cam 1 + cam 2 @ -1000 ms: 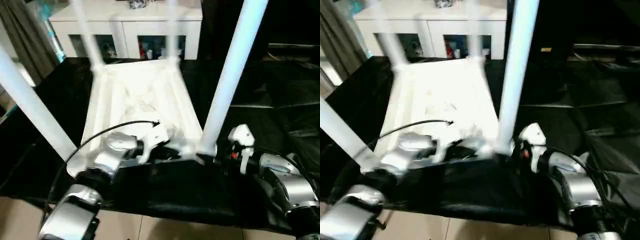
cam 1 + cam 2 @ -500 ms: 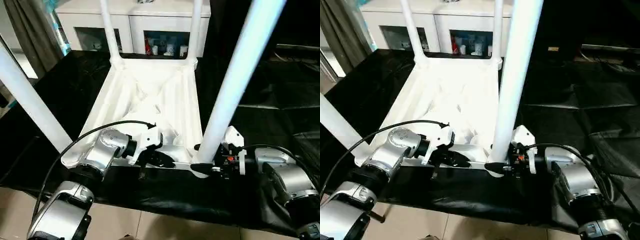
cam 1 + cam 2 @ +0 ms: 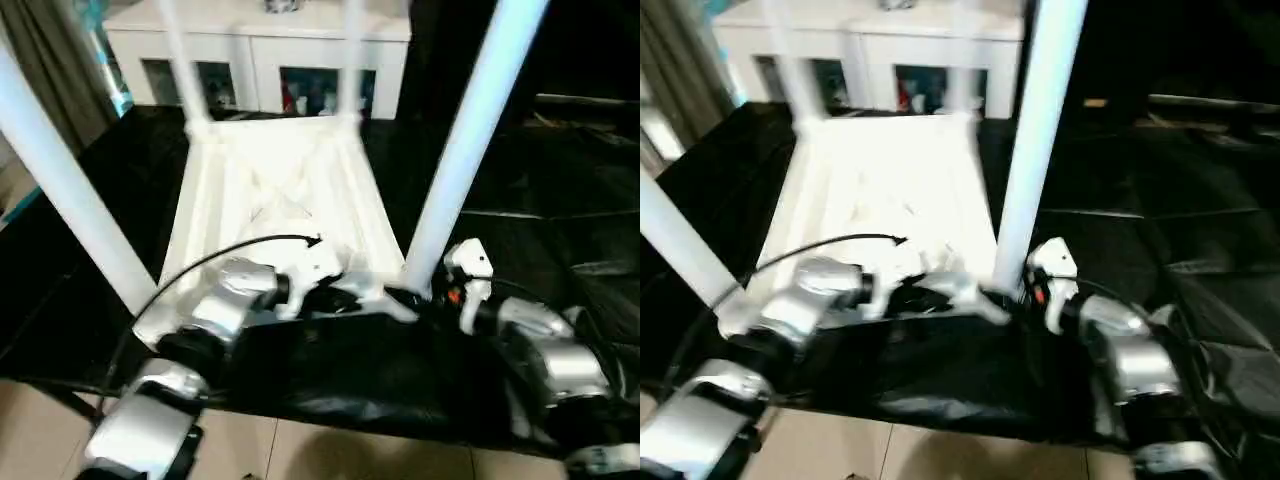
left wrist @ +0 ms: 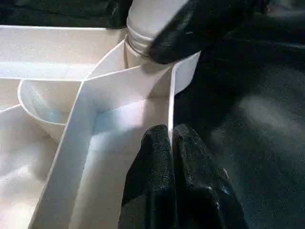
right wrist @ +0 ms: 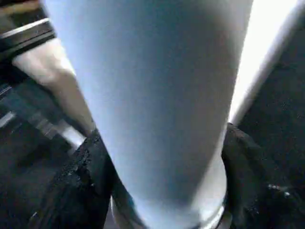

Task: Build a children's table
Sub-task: Rotate leg to tighten

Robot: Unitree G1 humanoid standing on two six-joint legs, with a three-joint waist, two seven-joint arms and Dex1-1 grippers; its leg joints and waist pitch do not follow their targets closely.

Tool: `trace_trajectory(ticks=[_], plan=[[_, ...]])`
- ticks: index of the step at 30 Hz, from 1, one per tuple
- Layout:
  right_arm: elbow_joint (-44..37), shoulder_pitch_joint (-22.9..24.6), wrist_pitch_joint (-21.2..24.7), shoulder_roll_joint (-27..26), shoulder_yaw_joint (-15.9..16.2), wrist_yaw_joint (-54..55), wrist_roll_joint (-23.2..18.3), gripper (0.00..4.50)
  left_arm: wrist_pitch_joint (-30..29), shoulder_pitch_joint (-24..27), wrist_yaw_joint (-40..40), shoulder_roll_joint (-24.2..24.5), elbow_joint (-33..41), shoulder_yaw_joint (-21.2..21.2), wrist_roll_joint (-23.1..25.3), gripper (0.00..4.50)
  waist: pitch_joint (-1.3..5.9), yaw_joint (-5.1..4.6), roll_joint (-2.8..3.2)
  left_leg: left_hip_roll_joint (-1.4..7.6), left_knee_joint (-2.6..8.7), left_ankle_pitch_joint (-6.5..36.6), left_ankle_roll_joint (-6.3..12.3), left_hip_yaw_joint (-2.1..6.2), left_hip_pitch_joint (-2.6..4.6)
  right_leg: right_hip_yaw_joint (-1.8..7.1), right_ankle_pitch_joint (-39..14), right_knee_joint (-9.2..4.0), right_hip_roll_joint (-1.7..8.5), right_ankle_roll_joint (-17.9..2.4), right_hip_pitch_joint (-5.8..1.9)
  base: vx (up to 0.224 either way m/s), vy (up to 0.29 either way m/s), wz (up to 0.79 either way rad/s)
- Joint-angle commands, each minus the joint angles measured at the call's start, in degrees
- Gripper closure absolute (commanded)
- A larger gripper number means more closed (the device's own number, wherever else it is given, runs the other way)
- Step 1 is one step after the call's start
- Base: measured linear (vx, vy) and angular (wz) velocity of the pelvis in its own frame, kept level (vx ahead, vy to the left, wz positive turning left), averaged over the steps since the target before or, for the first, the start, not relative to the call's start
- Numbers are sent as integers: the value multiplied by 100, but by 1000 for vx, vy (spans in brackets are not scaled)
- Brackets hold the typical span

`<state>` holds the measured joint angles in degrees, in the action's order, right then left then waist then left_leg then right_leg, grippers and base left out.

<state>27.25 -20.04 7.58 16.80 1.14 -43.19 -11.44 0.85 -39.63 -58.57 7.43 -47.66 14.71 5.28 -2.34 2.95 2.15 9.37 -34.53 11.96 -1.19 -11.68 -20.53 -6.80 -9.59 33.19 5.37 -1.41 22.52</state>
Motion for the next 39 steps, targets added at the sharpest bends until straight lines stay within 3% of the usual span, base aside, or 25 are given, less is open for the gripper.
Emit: trace_trajectory(ticks=[1,2,4,5,7,8,10,11,15,16,18,20,23,26,30,31,32,34,35,39], plan=[[262,160,323,-411,56,1066,306,180,-96,-70,692,-412,-108,-123,-80,450,255,-28,-117,411,465,1454,219,250,60,329,-2780,-586,486,-729,-217,0,0,0],[264,170,343,-483,37,1209,324,180,-113,-75,758,-459,-121,-119,-76,450,236,-62,-123,391,460,1657,155,260,106,297,-3181,-649,494,-592,-203,0,0,0],[244,223,168,-844,148,1670,528,180,-149,-87,1123,-743,-195,-72,-30,450,224,-112,-66,379,457,1874,98,286,135,283,-3501,-702,505,-459,-184,0,0,0],[121,273,6,-995,366,1595,647,180,-127,-64,1196,-878,-192,-32,-21,450,242,-141,-77,371,463,1911,116,294,126,282,-3481,-713,499,-416,-193,0,0,0],[71,289,-102,-1048,487,1537,716,180,-111,-50,1192,-934,-188,-20,-16,450,272,-139,-80,397,495,1754,216,302,86,307,-3108,-674,495,-454,-235,0,0,0],[50,298,-212,-1064,564,1492,762,180,-114,-32,1161,-955,-169,-6,-15,450,285,-136,-53,411,506,1679,275,299,70,323,-2838,-637,495,-542,-243,0,0,0],[18,290,-303,-992,493,1392,681,111,-107,-3,1087,-892,-115,-10,-13,450,289,-129,-55,411,503,1581,370,278,58,347,-2562,-609,503,-689,-248,0,0,0],[8,290,-304,-983,477,1384,665,111,-105,0,1080,-881,-111,-14,-11,450,295,-129,-53,408,499,1552,384,274,53,348,-2518,-599,500,-713,-252,0,0,0],[-190,241,-415,-607,247,855,365,73,-5,38,633,-574,-33,-1,-61,450,306,-111,-46,416,495,1469,477,266,50,352,-2397,-583,503,-778,-269,0,0,0],[-245,241,-362,-503,234,556,239,65,38,56,485,-506,-9,8,-83,450,328,-109,-43,420,484,1297,547,261,14,361,-2068,-537,499,-857,-292,0,0,0],[-452,288,-319,-80,347,-367,77,65,163,123,-10,-286,85,40,-165,450,345,-89,-58,410,453,1120,695,250,-11,354,-1744,-493,499,-951,-334,0,0,0],[-591,320,-219,210,430,-939,-42,65,213,172,-382,-143,179,57,-254,450,347,-66,-43,428,448,997,825,233,-20,352,-1564,-473,491,-1040,-322,0,0,0],[-744,335,-24,553,511,-1596,-172,65,261,253,-969,69,372,107,-404,450,355,14,-41,455,427,881,886,217,-26,339,-1563,-443,481,-1033,-321,0,0,0],[-675,261,-20,975,701,-2274,-76,65,183,358,-1844,460,606,269,-501,450,379,78,-72,474,417,725,862,218,-16,351,-1276,-381,489,-1127,-312,0,0,0],[-580,193,-38,1063,757,-2448,-44,65,133,370,-2092,565,645,284,-532,450,400,129,-37,492,376,490,890,210,-25,363,-744,-291,477,-1323,-257,0,0,0],[-517,134,-31,1078,779,-2539,-51,65,142,359,-2170,607,636,262,-547,450,387,129,-43,484,377,532,894,205,-36,361,-766,-296,477,-1331,-257,0,0,0],[-479,86,-6,1075,796,-2614,-69,65,155,351,-2232,645,629,239,-563,450,376,144,-91,483,389,626,861,210,-44,359,-937,-302,496,-1319,-273,0,0,0],[-459,45,32,1057,823,-2674,-91,100,177,334,-2221,664,608,214,-564,450,363,156,-71,487,400,764,745,206,-27,361,-1243,-345,499,-1238,-264,0,0,0],[-469,45,32,1046,844,-2677,-87,100,184,332,-2203,667,605,206,-564,450,357,156,-111,486,410,830,685,206,-19,361,-1353,-357,492,-1197,-264,0,0,0],[-452,42,8,997,908,-2689,-93,134,177,327,-2162,661,624,197,-604,450,355,165,-98,485,415,847,589,208,-10,372,-1406,-361,499,-1155,-262,0,0,0]])
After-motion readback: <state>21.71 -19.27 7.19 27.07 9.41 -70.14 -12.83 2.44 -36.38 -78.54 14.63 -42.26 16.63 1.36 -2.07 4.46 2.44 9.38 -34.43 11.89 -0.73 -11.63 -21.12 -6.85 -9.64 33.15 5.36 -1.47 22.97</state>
